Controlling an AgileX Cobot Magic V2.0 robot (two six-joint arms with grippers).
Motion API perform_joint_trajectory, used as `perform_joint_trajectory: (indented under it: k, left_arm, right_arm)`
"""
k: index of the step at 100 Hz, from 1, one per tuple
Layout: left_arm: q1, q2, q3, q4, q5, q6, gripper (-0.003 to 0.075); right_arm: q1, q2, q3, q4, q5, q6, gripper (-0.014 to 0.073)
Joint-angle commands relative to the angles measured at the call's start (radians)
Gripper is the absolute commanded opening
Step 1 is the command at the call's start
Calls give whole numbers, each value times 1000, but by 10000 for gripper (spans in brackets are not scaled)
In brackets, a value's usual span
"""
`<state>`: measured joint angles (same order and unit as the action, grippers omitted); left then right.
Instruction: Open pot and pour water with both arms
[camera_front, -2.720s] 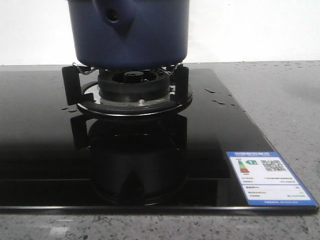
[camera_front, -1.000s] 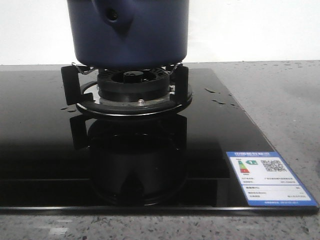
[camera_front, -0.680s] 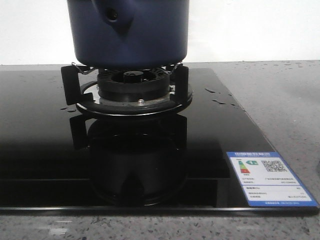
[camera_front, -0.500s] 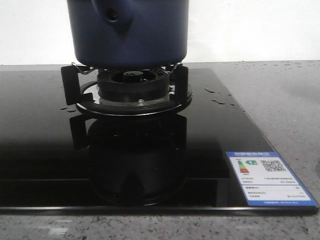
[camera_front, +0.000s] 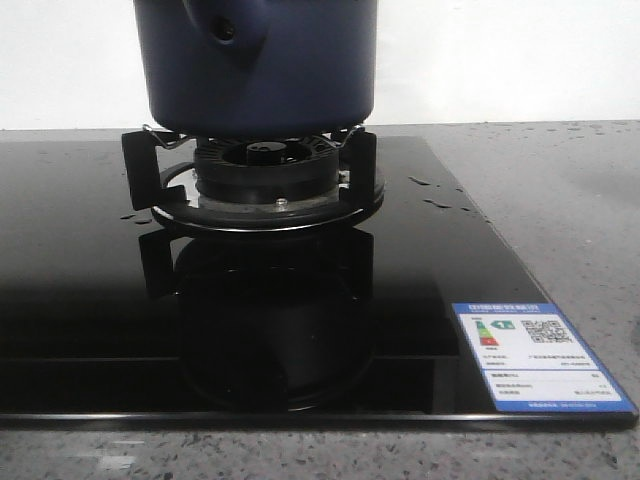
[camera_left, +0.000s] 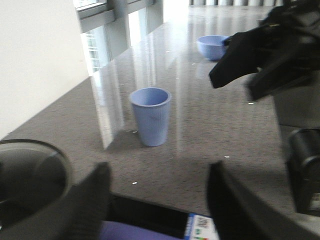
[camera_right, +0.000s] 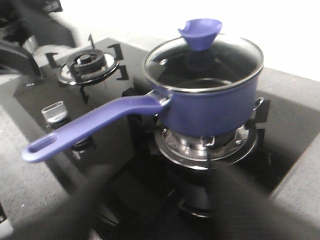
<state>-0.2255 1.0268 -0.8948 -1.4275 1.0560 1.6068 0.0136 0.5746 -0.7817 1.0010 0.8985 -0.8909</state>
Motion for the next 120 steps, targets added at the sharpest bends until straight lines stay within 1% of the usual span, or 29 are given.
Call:
perform_joint_trajectory:
  k: [1,9,25,35,56,77,108,120]
  left_arm:
    - [-18,15,-42,-71,-73,11,554]
    - [-18,44,-46,-79,-119,28,554]
    - [-14,126,-96,-137,-130,135,554]
    - [-12,191,-159,-156,-130,166,554]
    - [-12,338,-292,-156,-130,168,554]
    - [-12,465,-387,-161,-130,168,561]
    - [-12,573,-435,-206,-149,168,561]
    - [-12,601,-439,-210,-145,168,585]
  right_arm:
    - [-4,11,-33,58,-51,-18,663]
    - [-4,11,-33,58,-49,-18,652]
    - [-4,11,-33,58,-49,-18,652]
    - [-4,8,-35,58,-46,-18,652]
    - [-4,-38,-35,42,-51,-18,652]
    - [-4,-107,-35,20,-84,-18,652]
    - [-4,-162,-35,20,-129,-18,652]
    - [-4,-162,-35,20,-129,-18,652]
